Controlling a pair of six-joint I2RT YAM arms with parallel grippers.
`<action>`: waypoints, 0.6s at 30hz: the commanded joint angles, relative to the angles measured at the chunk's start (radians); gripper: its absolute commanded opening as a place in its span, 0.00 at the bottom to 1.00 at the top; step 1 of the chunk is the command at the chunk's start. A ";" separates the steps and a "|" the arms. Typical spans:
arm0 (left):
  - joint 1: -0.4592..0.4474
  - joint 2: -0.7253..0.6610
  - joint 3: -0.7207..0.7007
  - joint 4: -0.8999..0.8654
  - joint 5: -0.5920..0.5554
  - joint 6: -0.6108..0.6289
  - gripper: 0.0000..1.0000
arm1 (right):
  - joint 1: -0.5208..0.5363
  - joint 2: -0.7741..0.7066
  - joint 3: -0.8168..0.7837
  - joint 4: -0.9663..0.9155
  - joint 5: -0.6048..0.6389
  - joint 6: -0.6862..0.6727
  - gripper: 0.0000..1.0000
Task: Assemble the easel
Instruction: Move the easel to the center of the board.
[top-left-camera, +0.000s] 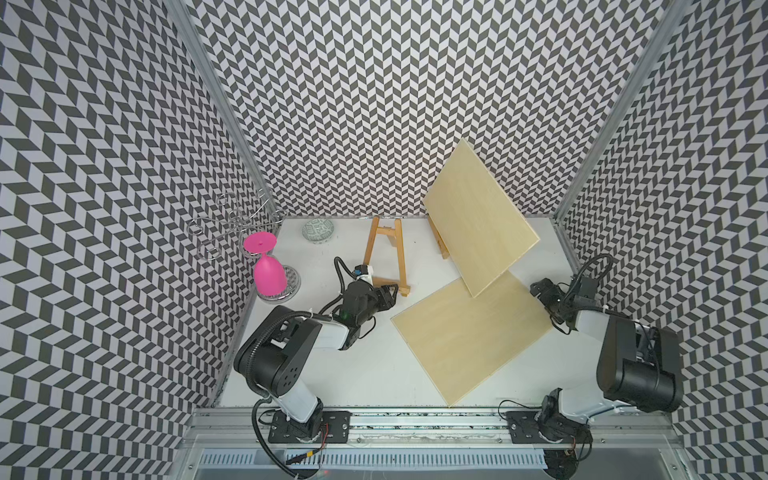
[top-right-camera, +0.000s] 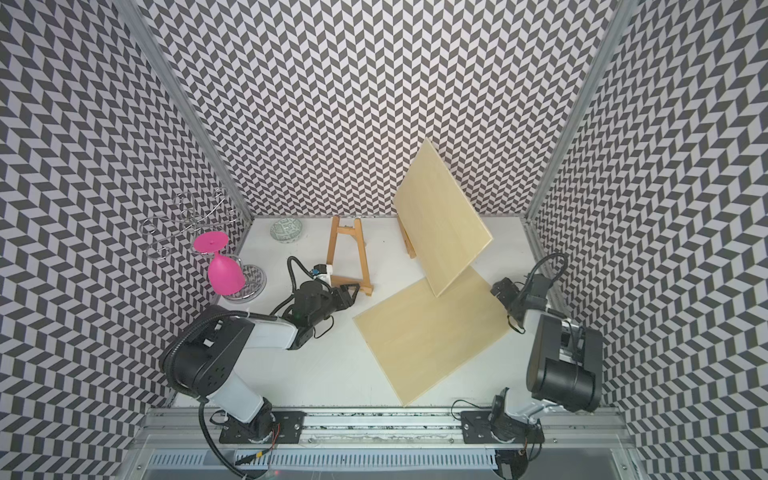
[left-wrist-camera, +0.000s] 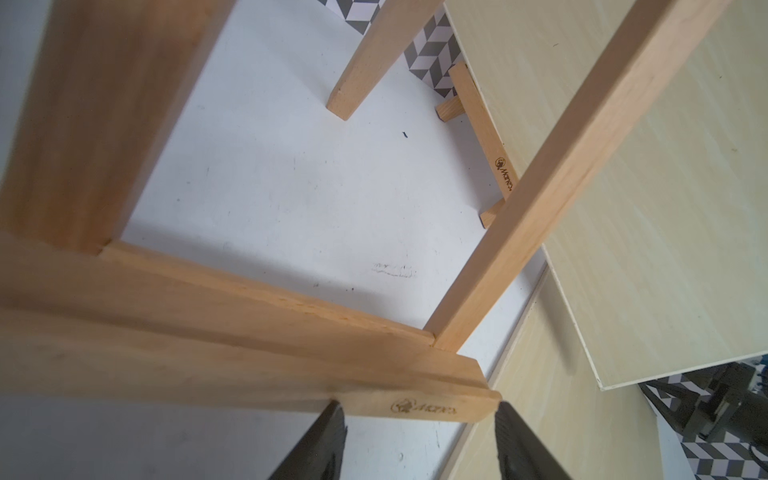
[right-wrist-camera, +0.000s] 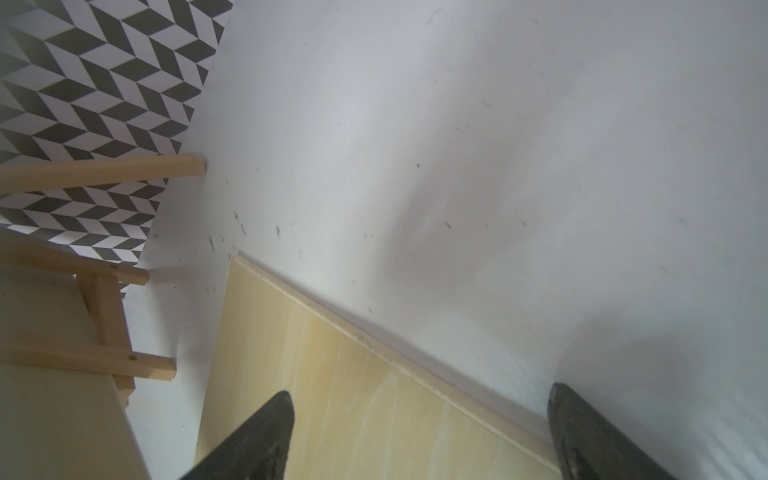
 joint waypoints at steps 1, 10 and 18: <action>0.008 -0.006 0.022 0.066 0.006 0.015 0.63 | 0.010 -0.020 -0.119 -0.222 -0.065 0.037 0.94; 0.004 -0.237 -0.050 -0.226 -0.022 -0.041 0.76 | 0.074 -0.226 -0.253 -0.317 -0.177 0.047 0.93; 0.005 -0.542 -0.213 -0.544 -0.103 -0.091 0.82 | 0.078 -0.279 -0.252 -0.403 -0.205 -0.023 0.92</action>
